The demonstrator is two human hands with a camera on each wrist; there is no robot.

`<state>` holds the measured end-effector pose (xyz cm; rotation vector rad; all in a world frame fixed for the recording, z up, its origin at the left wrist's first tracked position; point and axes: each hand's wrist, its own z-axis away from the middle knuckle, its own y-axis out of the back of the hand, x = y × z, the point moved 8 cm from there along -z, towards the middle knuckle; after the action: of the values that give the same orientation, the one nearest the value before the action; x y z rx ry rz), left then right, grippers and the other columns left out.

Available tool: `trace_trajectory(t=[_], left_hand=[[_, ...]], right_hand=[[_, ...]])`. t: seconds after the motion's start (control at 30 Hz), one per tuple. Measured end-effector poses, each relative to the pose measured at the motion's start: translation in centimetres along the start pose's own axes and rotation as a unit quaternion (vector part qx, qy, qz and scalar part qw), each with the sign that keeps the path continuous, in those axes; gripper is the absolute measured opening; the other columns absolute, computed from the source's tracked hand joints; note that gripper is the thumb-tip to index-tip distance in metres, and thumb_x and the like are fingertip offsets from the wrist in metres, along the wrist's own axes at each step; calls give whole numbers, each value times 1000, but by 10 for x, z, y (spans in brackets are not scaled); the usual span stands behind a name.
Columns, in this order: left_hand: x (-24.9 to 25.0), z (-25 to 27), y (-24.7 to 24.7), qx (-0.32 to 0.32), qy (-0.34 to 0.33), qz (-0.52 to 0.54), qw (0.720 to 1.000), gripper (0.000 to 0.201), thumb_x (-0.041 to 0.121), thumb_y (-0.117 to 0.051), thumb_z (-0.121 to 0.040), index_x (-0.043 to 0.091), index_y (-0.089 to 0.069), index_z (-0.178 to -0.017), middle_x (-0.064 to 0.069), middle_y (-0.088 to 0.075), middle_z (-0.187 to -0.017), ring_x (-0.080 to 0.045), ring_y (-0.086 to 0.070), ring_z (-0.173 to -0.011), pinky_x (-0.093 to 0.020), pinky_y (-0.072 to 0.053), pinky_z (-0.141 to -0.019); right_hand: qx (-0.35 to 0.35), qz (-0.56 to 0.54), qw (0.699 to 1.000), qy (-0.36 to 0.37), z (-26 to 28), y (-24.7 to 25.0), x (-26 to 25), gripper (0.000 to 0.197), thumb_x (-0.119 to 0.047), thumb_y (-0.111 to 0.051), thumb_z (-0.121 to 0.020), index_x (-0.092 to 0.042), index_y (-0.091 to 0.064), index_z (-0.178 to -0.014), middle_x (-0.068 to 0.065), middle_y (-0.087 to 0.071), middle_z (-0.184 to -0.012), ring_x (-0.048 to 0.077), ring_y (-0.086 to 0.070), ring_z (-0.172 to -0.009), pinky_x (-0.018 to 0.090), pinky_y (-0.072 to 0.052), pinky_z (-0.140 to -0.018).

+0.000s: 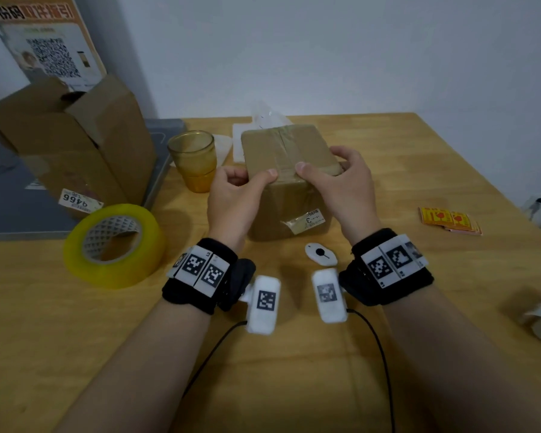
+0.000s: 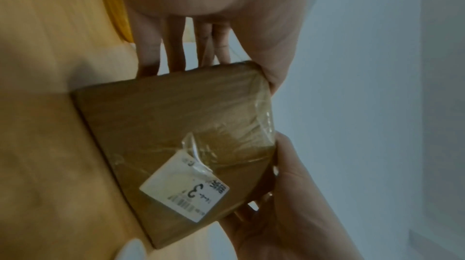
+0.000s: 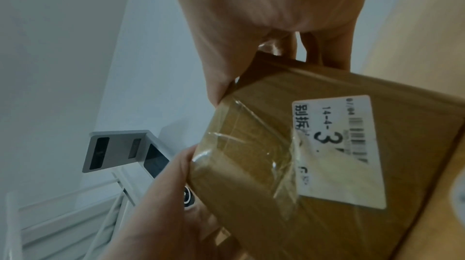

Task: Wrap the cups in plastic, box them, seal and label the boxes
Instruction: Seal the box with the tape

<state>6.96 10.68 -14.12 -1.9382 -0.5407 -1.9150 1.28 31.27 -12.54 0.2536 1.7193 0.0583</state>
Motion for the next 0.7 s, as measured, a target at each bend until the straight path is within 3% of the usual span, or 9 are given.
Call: trace_trajectory(t=[0.17,0.37,0.47,0.57,0.63,0.7], left_hand=[[2,-2,3,7,-10,7,1000,48,58,-81,-54,31,-58,-86,6,-67,-92,-23,-71,-93,-54,-59,-83],[-4,-6,6,-1,-30,33,999,37,59,-74,-64,29,-65,-83,-8,-74,-104,-21,-72,-95,-55,-58,-92],[-7,-8,5,-10,-48,45,998,41,66,-66,-71,27,-62,-84,-7,-71,-94,-16,-65,-86,-50,-57,-88],[-4,-5,0,-8,-104,28,994,40,68,-52,-84,29,-54,-89,0,-58,-89,-14,-57,-82,-40,-48,-79],[-3,-4,-4,-16,-127,20,992,33,59,-42,-98,28,-46,-89,4,-47,-81,-9,-47,-72,-33,-40,-71],[-5,-6,-5,-13,-128,18,992,27,44,-36,-109,26,-42,-90,7,-41,-79,-3,-42,-67,-28,-37,-70]], right_hand=[[30,-17,999,1,-6,8,6,54,-48,-86,-75,-29,-64,-120,-13,-66,-95,5,-70,-81,27,-58,-69],[35,-46,998,-13,-10,12,15,47,-48,-83,-78,-25,-73,-117,-8,-70,-90,12,-74,-79,27,-56,-63],[37,-71,997,-5,-10,11,18,25,-46,-79,-83,-24,-76,-95,-7,-73,-84,11,-71,-73,32,-56,-64],[37,-95,995,-22,-10,10,25,38,-48,-71,-91,-17,-61,-71,-3,-58,-67,13,-55,-63,32,-46,-60],[35,-119,992,-36,-12,10,30,40,-53,-66,-91,-16,-60,-78,3,-54,-71,18,-52,-65,34,-44,-62],[42,-119,991,-42,-13,10,31,43,-58,-63,-89,-17,-57,-81,5,-55,-74,19,-53,-67,35,-44,-63]])
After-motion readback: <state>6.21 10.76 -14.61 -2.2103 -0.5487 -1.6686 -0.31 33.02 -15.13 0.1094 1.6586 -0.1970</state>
